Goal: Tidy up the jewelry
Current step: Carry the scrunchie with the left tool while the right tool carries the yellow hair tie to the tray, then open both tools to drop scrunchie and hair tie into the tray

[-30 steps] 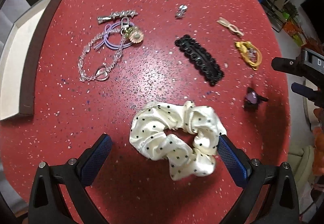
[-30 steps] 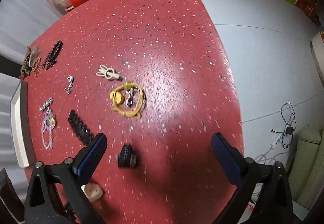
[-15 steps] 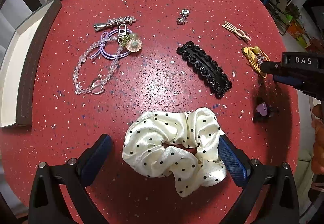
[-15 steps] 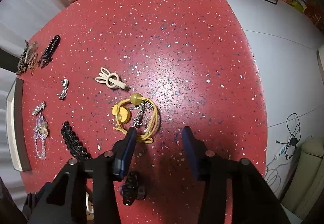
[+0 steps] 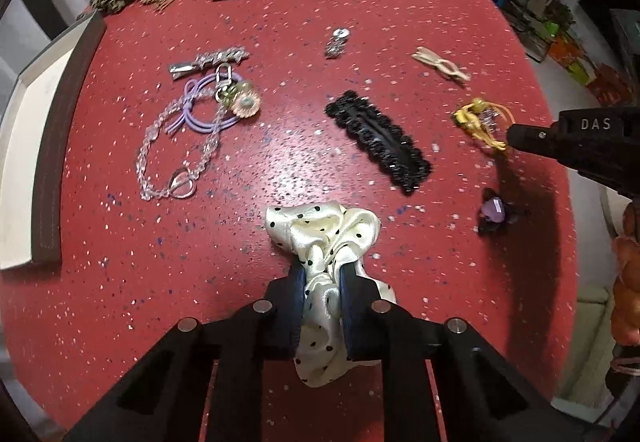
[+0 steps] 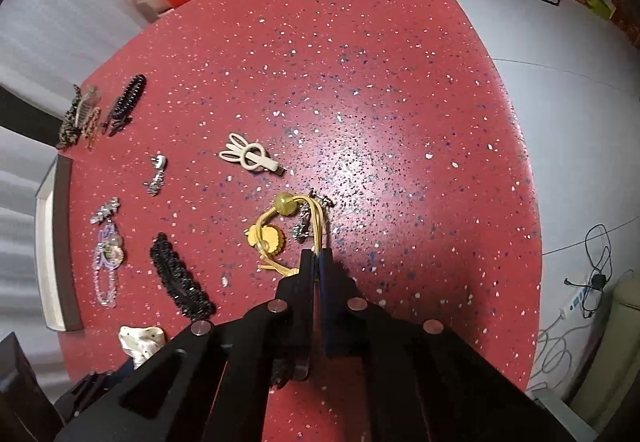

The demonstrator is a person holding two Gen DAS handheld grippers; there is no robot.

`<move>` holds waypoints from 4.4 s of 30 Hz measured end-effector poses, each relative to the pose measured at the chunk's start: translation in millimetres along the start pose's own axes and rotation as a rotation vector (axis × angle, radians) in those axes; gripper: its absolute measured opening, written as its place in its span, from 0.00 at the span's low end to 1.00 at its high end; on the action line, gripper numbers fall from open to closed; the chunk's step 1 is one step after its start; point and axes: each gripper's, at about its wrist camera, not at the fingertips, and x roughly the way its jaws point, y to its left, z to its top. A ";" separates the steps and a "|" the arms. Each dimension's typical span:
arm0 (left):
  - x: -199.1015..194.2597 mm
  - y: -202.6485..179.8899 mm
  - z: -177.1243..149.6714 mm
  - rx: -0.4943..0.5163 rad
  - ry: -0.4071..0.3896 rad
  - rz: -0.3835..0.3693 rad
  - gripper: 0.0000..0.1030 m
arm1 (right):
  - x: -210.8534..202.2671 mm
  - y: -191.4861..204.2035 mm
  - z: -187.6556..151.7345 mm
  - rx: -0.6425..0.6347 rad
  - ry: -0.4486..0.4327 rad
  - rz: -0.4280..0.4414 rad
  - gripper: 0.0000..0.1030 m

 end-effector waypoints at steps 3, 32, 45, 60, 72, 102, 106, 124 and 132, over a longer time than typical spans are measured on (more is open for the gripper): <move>-13.6 1.3 3.8 0.027 -0.021 -0.008 0.17 | -8.8 -0.6 -4.0 0.007 0.001 0.018 0.02; -112.5 55.8 2.3 -0.071 -0.112 0.013 0.17 | -95.0 56.4 -23.9 -0.073 -0.030 0.114 0.02; -142.5 109.4 -6.8 -0.123 -0.157 0.015 0.17 | -111.8 108.8 -43.0 -0.126 -0.035 0.143 0.02; -161.3 224.5 8.9 -0.137 -0.191 0.016 0.17 | -102.1 238.9 -45.4 -0.182 -0.063 0.177 0.02; -141.9 311.5 3.9 -0.240 -0.183 0.066 0.17 | -59.8 359.3 -55.7 -0.340 -0.012 0.260 0.02; -30.9 360.5 0.9 -0.230 -0.086 0.159 0.60 | 107.6 409.0 -95.3 -0.354 0.245 0.152 0.02; -28.9 361.7 -1.3 -0.216 -0.091 0.169 0.61 | 117.2 407.9 -96.9 -0.355 0.255 0.138 0.02; -38.4 348.7 -3.0 -0.180 -0.083 0.226 1.00 | 84.4 413.1 -76.4 -0.340 0.197 0.183 0.45; -56.9 337.4 0.0 -0.166 -0.088 0.227 1.00 | 41.2 393.1 -73.3 -0.306 0.149 0.177 0.56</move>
